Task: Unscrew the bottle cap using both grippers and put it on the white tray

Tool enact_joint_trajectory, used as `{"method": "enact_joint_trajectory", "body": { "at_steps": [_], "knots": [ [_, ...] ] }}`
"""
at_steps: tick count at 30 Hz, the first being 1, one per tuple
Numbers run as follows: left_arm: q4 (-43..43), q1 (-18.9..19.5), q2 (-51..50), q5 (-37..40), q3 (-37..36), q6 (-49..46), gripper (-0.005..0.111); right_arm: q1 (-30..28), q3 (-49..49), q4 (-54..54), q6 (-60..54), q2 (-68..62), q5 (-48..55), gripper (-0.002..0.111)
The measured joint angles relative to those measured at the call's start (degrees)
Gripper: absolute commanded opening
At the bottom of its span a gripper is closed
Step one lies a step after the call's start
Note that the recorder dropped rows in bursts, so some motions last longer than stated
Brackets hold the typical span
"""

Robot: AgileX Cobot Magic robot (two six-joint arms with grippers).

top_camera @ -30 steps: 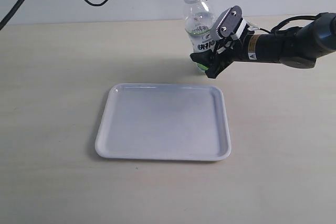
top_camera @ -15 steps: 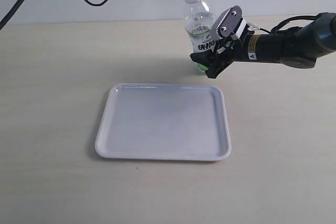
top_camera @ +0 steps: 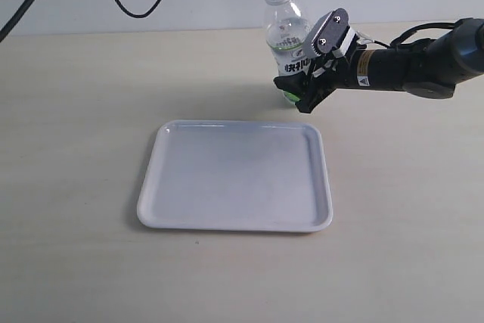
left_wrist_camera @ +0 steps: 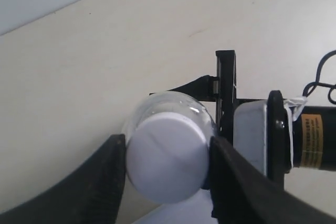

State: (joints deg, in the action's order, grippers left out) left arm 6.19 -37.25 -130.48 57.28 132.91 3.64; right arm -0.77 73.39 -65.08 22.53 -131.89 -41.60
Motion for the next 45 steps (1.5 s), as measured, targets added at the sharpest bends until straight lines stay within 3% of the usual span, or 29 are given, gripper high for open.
{"method": "enact_joint_trajectory", "body": {
  "at_steps": [6, 22, 33, 36, 38, 43, 45],
  "knots": [
    [-0.19, 0.0, 0.0, 0.11, 0.0, 8.16, 0.0, 0.0, 0.0, 0.1, 0.12, 0.0, -0.12, 0.0],
    [-1.27, 0.0, 0.0, 2.25, 0.0, 42.12, 0.0, 0.0, 0.0, 0.02, -0.72, 0.0, -0.54, 0.0],
    [-1.38, 0.0, 0.0, 2.47, 0.0, 46.29, 0.001, 0.0, 0.0, -0.02, -0.72, 0.0, -0.66, 0.0],
    [-1.38, 0.0, 0.0, 2.47, 0.0, 46.14, 0.015, 0.0, 0.0, -0.02, -0.72, 0.0, -0.66, 0.0],
    [-1.38, 0.0, 0.0, 2.47, 0.0, 46.14, 0.031, 0.0, 0.0, -0.02, -0.6, 0.0, -0.66, 0.0],
    [-0.95, 0.0, 0.0, 2.73, 0.0, 45.16, 0.083, 0.0, 0.0, -0.01, 0.13, 0.0, -0.66, 0.0],
    [-0.68, 0.0, -0.11, 3.12, 0.0, 43.81, 0.091, 0.0, 0.0, 0.23, 0.62, -0.07, -0.77, 0.0]
  ]
}}
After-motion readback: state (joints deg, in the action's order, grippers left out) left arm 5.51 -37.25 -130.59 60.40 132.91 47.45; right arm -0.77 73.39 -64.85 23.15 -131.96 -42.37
